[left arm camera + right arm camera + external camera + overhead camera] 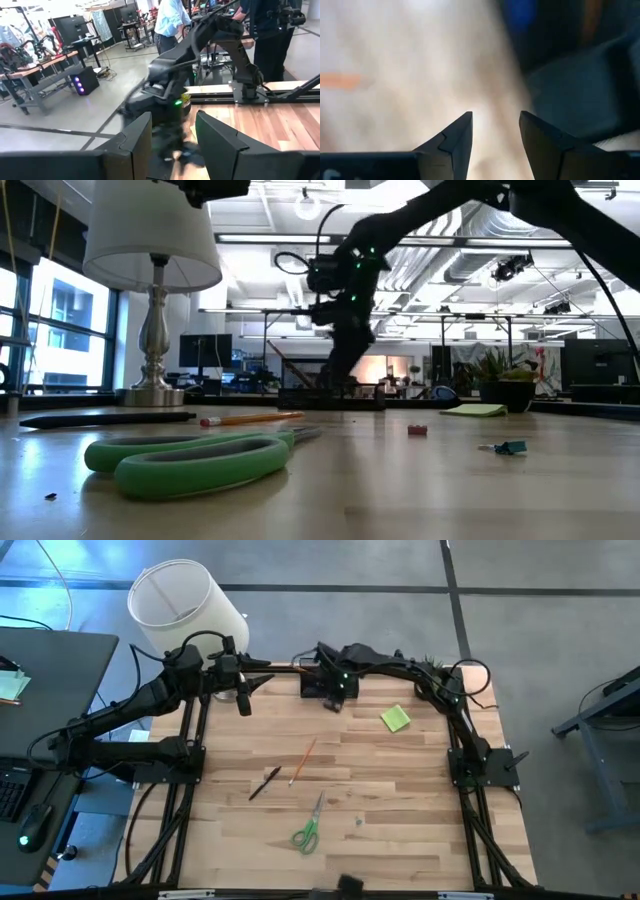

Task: Pick and place office supplies into organizer
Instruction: Put the pink binder clip into the black desk organizer

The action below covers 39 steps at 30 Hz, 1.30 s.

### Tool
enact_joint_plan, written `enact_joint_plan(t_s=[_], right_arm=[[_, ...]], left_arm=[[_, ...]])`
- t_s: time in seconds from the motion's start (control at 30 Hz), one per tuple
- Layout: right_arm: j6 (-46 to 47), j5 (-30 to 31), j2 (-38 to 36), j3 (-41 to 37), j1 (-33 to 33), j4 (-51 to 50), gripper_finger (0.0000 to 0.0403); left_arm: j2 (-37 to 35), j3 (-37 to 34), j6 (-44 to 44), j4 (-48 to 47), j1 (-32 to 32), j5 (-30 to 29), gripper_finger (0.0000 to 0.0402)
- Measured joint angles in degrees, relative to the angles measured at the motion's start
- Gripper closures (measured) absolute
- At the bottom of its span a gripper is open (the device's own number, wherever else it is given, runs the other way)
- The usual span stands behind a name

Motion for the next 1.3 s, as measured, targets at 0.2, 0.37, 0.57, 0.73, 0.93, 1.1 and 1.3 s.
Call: enact_joint_plan(t_s=[0.2,0.37,0.57,0.73,0.93,1.1,1.3], right_arm=[[4.8,2.7,-1.2,0.0,10.4,-14.3,0.0259],[7.8,2.2,-1.2,-0.1,20.3,-18.7,0.0271],[15.9,2.8,-1.2,-0.2,29.0,-18.3,0.0284],[17.8,5.6,-1.2,-0.2,34.5,-16.8,0.0291],[15.7,6.5,-1.2,-0.2,37.9,-15.4,0.0299],[10.0,6.4,-1.2,-0.4,39.6,-13.4,0.0307],[8.6,1.5,-1.4,-8.6,38.7,-10.8,0.0309]], left_arm=[[0.0,0.0,0.0,-0.5,0.0,-0.1,0.0261],[0.0,0.0,-0.1,-1.7,0.0,-0.1,0.0261],[0.0,0.0,-0.7,-2.0,0.0,0.2,0.0261],[0.0,0.0,-0.7,-3.1,0.0,0.3,0.0261],[0.0,0.0,-0.7,-3.5,0.0,0.3,0.0261],[0.0,0.0,-0.7,-3.5,0.0,0.3,0.0261],[0.0,0.0,-0.7,-3.4,0.0,0.3,0.0261]])
